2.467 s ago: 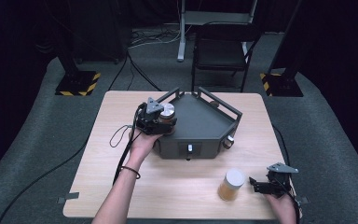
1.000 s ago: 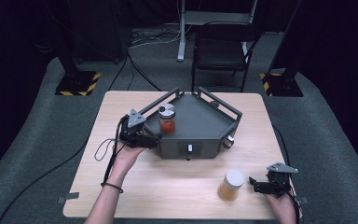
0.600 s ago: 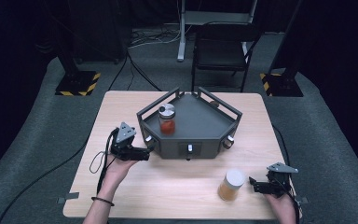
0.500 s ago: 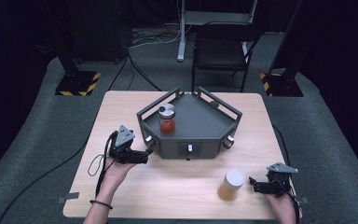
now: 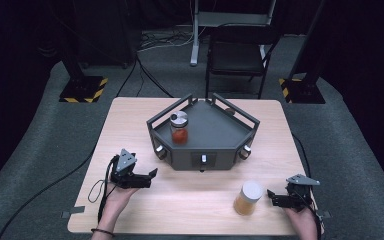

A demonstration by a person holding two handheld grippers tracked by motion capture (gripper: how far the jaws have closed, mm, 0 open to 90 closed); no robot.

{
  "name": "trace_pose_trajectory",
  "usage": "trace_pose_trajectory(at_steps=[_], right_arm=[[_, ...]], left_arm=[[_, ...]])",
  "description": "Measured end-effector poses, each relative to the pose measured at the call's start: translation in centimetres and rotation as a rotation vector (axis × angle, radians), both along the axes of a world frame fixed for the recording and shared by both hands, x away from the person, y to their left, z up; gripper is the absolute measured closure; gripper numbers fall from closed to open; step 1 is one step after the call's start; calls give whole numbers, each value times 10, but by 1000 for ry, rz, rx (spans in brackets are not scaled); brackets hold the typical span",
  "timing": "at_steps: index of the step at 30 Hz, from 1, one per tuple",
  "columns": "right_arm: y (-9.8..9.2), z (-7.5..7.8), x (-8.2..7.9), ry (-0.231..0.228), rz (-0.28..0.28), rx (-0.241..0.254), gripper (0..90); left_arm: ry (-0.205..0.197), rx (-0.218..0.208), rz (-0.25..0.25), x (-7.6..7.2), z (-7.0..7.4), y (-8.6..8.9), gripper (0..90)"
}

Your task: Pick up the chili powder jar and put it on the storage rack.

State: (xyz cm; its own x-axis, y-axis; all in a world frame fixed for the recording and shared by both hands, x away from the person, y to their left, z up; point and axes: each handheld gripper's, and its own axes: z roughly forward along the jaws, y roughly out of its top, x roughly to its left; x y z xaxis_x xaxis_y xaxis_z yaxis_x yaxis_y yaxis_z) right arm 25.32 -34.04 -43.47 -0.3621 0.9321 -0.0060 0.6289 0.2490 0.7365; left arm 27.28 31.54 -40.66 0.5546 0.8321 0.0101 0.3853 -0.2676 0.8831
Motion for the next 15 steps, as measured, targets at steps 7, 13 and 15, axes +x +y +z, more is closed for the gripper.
trace_pose_trajectory(at_steps=[7, 13, 15], right_arm=[[0, 0, -1, 0, 0, 0, 30], [0, 0, -1, 0, 0, 0, 31], [0, 0, -1, 0, 0, 0, 31]], left_arm=[[14, 17, 15, -5, -15, 4, 2], [35, 24, 21, -8, -28, 8, 2], [43, 30, 24, -8, -32, 10, 2]])
